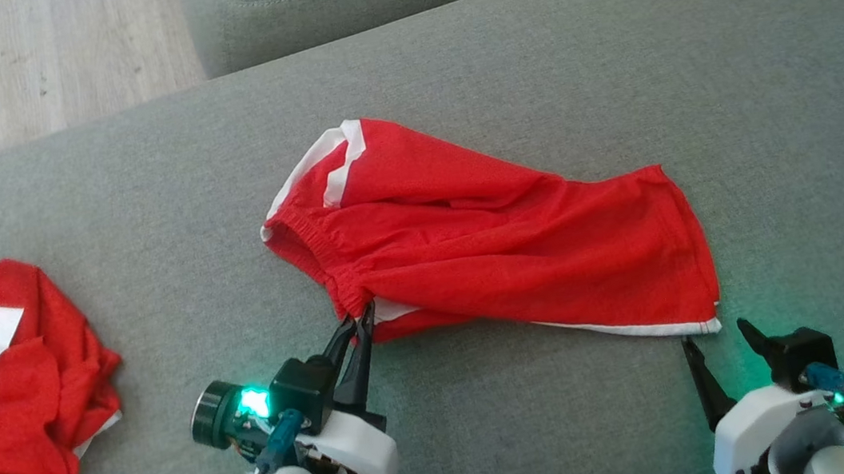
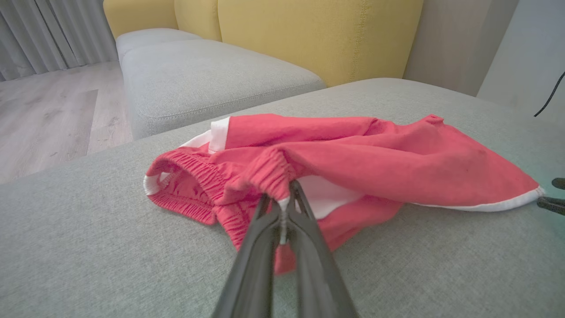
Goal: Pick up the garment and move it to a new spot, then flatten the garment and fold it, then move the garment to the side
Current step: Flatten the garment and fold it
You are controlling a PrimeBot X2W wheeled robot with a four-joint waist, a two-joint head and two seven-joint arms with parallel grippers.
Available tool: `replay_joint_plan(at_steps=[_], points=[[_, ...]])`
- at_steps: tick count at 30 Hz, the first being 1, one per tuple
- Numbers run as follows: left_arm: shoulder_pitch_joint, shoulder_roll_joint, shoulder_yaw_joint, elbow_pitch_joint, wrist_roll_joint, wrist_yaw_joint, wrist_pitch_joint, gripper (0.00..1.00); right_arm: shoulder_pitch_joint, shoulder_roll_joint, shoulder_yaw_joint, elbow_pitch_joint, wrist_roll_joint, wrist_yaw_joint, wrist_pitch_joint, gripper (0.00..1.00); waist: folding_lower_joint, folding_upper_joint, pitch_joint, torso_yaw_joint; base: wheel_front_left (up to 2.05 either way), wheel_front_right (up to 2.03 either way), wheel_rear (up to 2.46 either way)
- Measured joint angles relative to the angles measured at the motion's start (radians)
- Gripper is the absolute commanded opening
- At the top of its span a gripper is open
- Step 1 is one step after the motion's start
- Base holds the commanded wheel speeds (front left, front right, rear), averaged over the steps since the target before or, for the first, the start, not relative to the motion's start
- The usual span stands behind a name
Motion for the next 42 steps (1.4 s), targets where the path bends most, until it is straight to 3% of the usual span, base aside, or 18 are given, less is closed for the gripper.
replay_joint_plan(at_steps=[30,31,32,33,34,42], points=[[-0.002,0.028,-0.031,-0.030,-0.010,0.009,0.027,0.00,-0.046,0.000,0.016,0.058,0.022,0.000,-0.030,1.00,0.0001,0.0000,0.035,0.011,0.00,0.00,0.00],[-0.002,0.029,-0.031,-0.030,-0.010,0.009,0.027,0.00,-0.047,0.000,0.016,0.060,0.022,0.000,-0.035,0.95,0.0000,0.0000,0.035,0.011,0.00,0.00,0.00],[-0.003,0.030,-0.032,-0.030,-0.010,0.009,0.028,0.00,-0.048,0.000,0.017,0.062,0.022,0.000,-0.036,0.64,0.0000,0.0000,0.035,0.011,0.00,0.00,0.00],[-0.003,0.030,-0.032,-0.031,-0.011,0.009,0.028,0.00,-0.048,0.000,0.018,0.063,0.022,0.000,-0.037,0.13,0.0000,0.0000,0.034,0.011,0.00,0.00,0.00],[-0.003,0.031,-0.033,-0.031,-0.014,0.009,0.028,0.00,-0.049,0.000,0.019,0.063,0.022,0.000,-0.038,0.00,0.0000,0.0000,0.033,0.010,0.00,0.00,0.00],[-0.002,0.037,-0.034,-0.027,-0.026,0.017,0.026,0.00,-0.051,0.000,0.007,0.056,0.018,0.000,-0.057,0.00,0.0000,0.0000,0.004,-0.001,0.00,0.00,0.00]])
